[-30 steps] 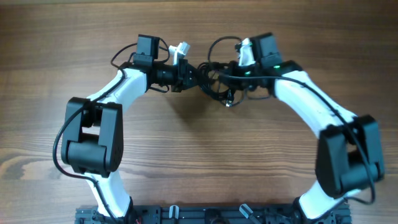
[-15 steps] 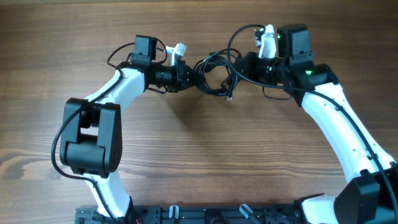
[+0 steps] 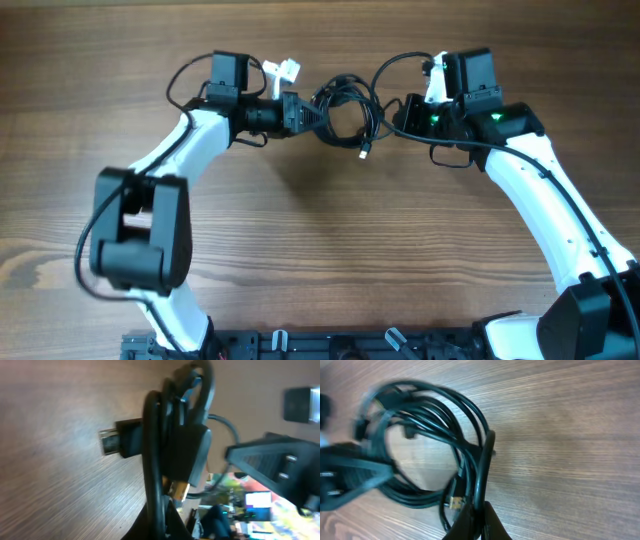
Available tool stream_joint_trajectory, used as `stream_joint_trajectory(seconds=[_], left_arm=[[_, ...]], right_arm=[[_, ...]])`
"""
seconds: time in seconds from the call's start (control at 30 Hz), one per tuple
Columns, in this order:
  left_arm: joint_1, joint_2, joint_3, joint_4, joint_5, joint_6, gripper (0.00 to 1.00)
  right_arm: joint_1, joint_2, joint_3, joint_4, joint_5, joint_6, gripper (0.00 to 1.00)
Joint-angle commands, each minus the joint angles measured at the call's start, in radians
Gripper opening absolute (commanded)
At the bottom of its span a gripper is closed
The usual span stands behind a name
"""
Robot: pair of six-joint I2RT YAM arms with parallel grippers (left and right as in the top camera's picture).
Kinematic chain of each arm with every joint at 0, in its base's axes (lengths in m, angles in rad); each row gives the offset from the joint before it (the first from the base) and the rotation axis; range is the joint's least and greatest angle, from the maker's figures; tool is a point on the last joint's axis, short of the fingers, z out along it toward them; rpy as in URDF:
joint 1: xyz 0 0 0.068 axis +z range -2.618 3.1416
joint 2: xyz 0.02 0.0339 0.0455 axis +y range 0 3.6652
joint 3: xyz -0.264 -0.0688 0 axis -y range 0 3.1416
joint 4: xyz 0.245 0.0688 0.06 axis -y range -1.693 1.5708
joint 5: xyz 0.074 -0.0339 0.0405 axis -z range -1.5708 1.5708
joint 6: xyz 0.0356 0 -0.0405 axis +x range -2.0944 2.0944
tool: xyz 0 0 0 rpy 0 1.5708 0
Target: Untangle cables
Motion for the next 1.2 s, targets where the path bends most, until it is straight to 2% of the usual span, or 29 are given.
stream_joint_trajectory(seconds=[0.0, 0.07, 0.17, 0.27, 0.37, 0.53, 0.73, 0.77, 0.83, 0.9, 1.03, 1.17], left_arm=[[0.010, -0.175, 0.012, 0.014, 0.024, 0.074, 0.04], [0.016, -0.229, 0.012, 0.015, 0.019, 0.063, 0.04], [0.037, -0.287, 0.012, -0.025, -0.092, -0.047, 0.04], [0.055, -0.292, 0.012, -0.085, -0.183, -0.076, 0.04], [0.077, -0.292, 0.012, -0.118, -0.212, -0.096, 0.04], [0.082, -0.292, 0.012, -0.117, -0.211, -0.096, 0.04], [0.075, -0.292, 0.012, -0.114, -0.141, -0.081, 0.04], [0.072, -0.292, 0.012, -0.118, -0.132, -0.067, 0.04], [0.066, -0.292, 0.012, -0.142, -0.129, -0.030, 0.04], [0.066, -0.292, 0.012, -0.188, -0.202, -0.027, 0.04], [0.066, -0.291, 0.011, -0.297, -0.435, -0.011, 0.04], [0.066, -0.291, 0.012, -0.335, -0.439, 0.018, 0.04]], right_arm=[[-0.005, -0.007, 0.012, 0.003, 0.000, -0.043, 0.04], [-0.013, -0.007, 0.012, -0.009, 0.062, 0.035, 0.04], [-0.061, -0.007, 0.012, -0.042, 0.110, 0.143, 0.04], [-0.121, -0.007, 0.012, -0.078, 0.126, 0.145, 0.04], [-0.202, -0.006, 0.012, -0.151, 0.204, 0.138, 0.04], [-0.273, -0.005, 0.011, -0.179, 0.147, -0.031, 0.04], [-0.273, -0.005, 0.011, -0.158, -0.137, -0.318, 0.04], [-0.273, -0.005, 0.011, -0.151, -0.140, -0.319, 0.04], [-0.288, -0.005, 0.011, -0.145, -0.063, -0.182, 0.04], [-0.327, -0.005, 0.011, -0.148, 0.001, -0.072, 0.04], [-0.433, -0.006, 0.011, -0.148, 0.001, -0.040, 0.04], [-0.518, -0.006, 0.011, -0.148, -0.024, -0.055, 0.04]])
